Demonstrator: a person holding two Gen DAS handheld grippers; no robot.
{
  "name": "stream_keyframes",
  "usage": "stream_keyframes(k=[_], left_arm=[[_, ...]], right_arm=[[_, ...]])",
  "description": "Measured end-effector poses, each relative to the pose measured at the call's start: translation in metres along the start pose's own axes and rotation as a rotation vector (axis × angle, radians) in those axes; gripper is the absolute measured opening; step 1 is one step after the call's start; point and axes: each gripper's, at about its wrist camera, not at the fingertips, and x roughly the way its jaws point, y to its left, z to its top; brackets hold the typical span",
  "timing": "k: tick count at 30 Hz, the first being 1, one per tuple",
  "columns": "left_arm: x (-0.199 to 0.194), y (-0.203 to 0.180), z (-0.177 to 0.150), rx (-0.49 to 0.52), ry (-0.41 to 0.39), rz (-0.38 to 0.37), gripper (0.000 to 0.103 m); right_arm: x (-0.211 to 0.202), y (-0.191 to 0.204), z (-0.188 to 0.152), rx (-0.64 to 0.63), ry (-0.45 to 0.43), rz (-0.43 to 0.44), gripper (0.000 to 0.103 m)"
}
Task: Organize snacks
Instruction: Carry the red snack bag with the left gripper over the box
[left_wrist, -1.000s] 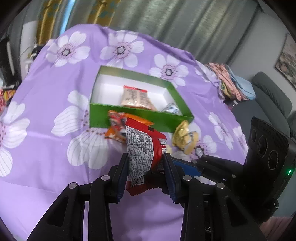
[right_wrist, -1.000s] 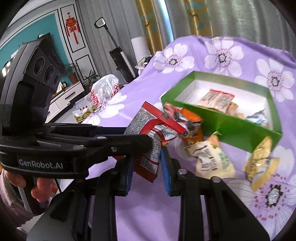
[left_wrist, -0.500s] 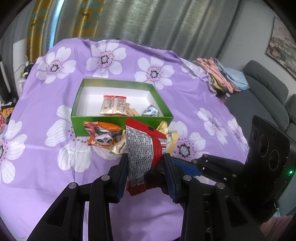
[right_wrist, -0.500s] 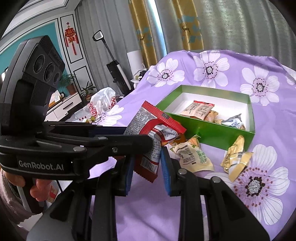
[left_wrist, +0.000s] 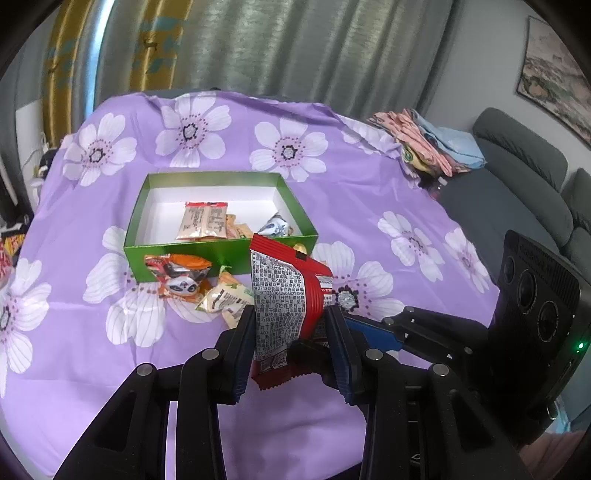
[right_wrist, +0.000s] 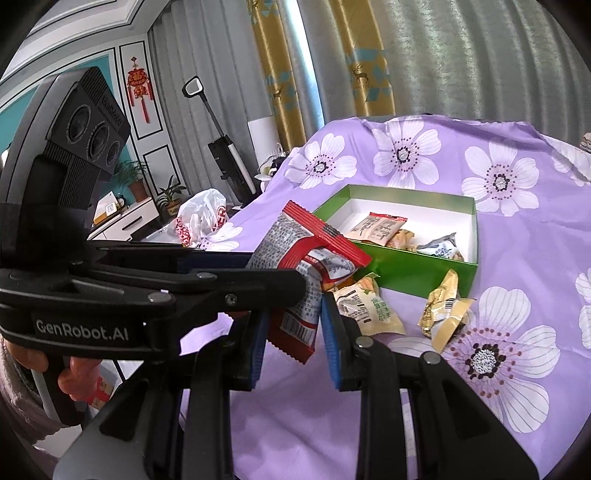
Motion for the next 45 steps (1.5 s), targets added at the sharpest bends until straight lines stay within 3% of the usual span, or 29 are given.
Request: stream_keyframes(k=[23, 37, 45], left_arm=[[-0.002, -0.055, 0.028, 0.07, -0.053, 0.061, 0.037], [0.03, -0.054, 0.06, 0.089, -0.038, -0.027, 0.037], [0.052, -0.032, 0.093, 0.069, -0.027, -0.063, 0.037]], right_arm=[[-0.04, -0.031, 0.012, -0.016, -0.117, 0.018, 0.029], [-0.036, -0.061, 0.026, 0.023, -0.134, -0.057, 0.029], [-0.013, -0.081, 0.047, 0.035, -0.13, -0.073, 0.029]])
